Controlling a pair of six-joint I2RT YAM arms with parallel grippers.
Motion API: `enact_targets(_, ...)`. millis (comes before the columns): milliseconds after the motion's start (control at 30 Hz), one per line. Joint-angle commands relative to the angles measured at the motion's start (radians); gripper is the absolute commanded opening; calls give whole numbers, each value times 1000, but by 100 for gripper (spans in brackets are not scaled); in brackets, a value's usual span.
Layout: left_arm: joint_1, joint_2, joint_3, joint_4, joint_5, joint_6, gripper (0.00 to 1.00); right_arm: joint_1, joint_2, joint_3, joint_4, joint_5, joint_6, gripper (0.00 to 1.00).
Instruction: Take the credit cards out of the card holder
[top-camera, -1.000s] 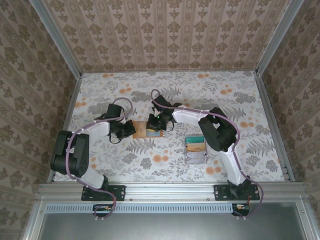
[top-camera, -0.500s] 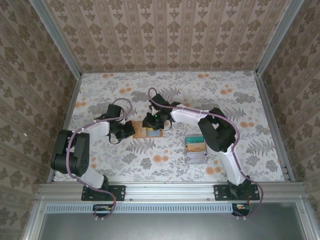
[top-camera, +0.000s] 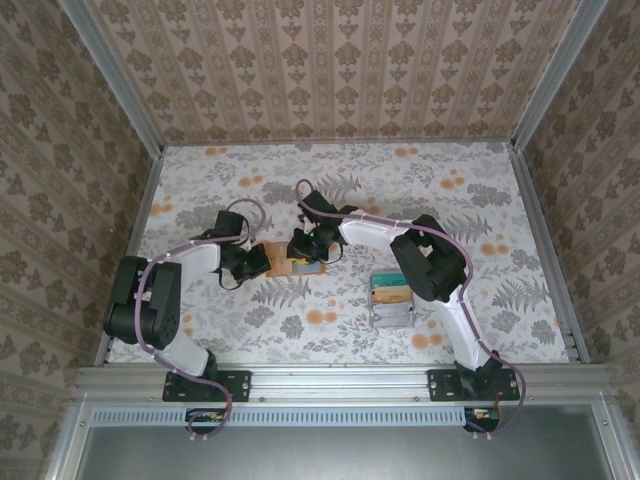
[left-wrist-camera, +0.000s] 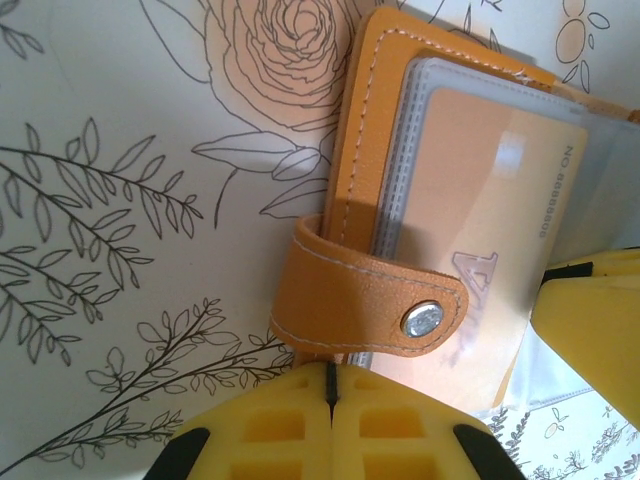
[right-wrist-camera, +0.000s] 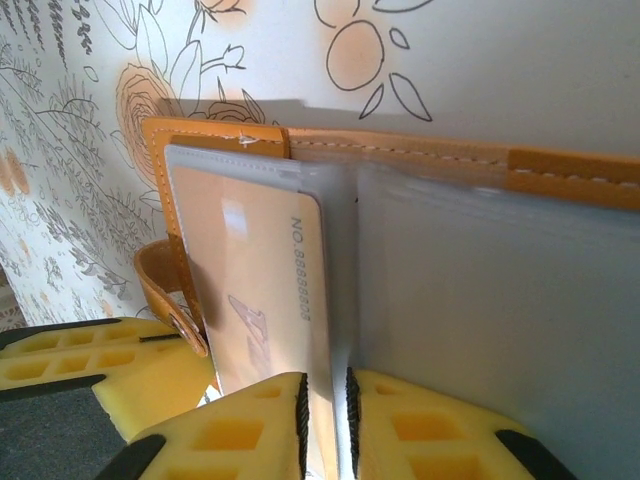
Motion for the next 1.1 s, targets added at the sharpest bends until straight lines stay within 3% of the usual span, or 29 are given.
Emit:
enact_targets(0,-10,27,-13,11,10,-11,0,8,29,20,1,-30,-3,20)
enact_targets(400,-21,38,0,4,15,-8,0,16,33,25,29,-64,1,14)
enact_targets(533,-22,42,4,0,13,-5,0,16,24,23,31,-63,-1,0)
enact_targets(1067,-7,30,-1,-24,-22,-11,0,-43,-116,-124,74,18,0,0)
